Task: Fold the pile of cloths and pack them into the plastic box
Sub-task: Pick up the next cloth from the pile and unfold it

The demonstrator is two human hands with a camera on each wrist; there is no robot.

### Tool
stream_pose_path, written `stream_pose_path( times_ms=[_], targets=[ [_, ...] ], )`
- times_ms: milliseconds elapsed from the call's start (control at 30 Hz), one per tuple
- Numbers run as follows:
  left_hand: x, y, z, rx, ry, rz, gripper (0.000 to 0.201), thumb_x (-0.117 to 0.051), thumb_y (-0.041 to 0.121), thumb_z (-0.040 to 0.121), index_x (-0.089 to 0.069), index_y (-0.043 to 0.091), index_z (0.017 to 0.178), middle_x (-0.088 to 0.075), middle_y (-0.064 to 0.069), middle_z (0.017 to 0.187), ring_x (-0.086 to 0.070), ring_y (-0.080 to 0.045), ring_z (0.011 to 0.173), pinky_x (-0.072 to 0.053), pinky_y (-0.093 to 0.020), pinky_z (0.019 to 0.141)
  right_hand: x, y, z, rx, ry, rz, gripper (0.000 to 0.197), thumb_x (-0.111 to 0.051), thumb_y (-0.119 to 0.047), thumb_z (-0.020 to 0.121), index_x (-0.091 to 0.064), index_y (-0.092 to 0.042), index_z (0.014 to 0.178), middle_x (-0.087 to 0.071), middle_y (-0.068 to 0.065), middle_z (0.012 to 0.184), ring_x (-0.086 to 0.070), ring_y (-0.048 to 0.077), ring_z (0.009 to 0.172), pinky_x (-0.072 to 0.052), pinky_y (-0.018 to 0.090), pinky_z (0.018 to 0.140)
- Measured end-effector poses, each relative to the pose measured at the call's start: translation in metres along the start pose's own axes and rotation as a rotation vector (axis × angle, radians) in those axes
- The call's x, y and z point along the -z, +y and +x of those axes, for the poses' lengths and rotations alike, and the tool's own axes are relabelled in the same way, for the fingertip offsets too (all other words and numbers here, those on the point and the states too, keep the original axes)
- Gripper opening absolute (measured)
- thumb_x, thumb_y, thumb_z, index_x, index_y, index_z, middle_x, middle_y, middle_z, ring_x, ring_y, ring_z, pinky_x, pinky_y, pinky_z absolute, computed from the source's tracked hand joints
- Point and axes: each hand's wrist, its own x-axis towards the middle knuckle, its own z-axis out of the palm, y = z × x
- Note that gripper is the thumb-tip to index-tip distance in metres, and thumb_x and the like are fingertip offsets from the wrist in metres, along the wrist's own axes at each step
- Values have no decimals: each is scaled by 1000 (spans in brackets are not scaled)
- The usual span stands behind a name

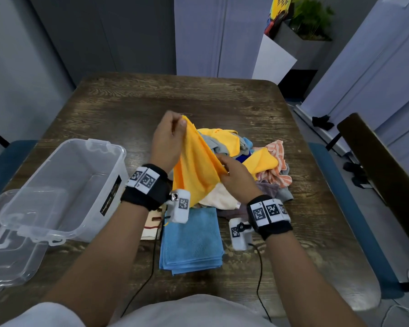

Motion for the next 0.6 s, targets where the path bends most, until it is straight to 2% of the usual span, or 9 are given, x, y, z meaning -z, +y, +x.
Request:
stream_pose_path(
  times_ms=[100,200,267,333,400,467,533,600],
  targets=[
    [16,13,13,-63,22,9,6,-52,21,103,-56,19,100,-54,13,85,-50,0,78,-42,-17,69,31,-13,8,-15,-35,-59,38,-49,2,93,-64,-25,115,-64,-10,97,-60,12,89,-46,30,76],
    [22,13,16,-11,93,-23,8,-51,22,104,-55,17,101,-54,10,86,-50,-4,78,-42,-17,69,62,-34,17,-8,-19,54,32,-49,1,95,-66,-23,106,-65,-7,94,-61,10,85,-51,27,78],
    [22,17,16,14,153,-49,9,-48,23,105,-53,16,101,-51,12,85,-47,2,75,-39,-17,68,76,-46,21,13,-4,141,24,-50,-5,100,-68,-19,102,-67,-6,89,-61,6,80,-50,22,77],
    [19,26,17,22,216,-47,11,-44,24,107,-50,16,101,-47,15,83,-45,9,71,-37,-12,66,84,-57,23,38,29,309,21,-49,-16,105,-70,-16,106,-69,3,93,-62,14,86,-53,30,82],
    [15,39,19,39,266,-67,12,-39,25,108,-46,17,103,-44,15,84,-45,11,71,-37,-11,67,86,-67,23,82,49,504,28,-47,-32,106,-66,-19,122,-69,10,116,-66,23,104,-55,41,93],
    [13,48,23,57,301,-105,12,-37,26,108,-44,17,104,-45,14,87,-46,7,74,-37,-11,67,79,-72,21,113,24,521,40,-52,-42,98,-55,-27,134,-63,7,133,-64,22,119,-56,40,97],
    [15,51,27,58,314,-121,12,-36,25,108,-43,17,104,-46,13,88,-46,4,77,-37,-8,68,64,-70,18,87,31,384,47,-65,-34,92,-53,-24,136,-65,1,131,-65,14,117,-56,34,97],
    [18,49,27,62,321,-117,11,-36,25,108,-43,18,105,-46,15,88,-46,6,76,-37,-8,68,50,-65,18,57,124,306,32,-64,-23,98,-63,-13,128,-72,-4,117,-68,9,107,-56,31,92]
  ],
)
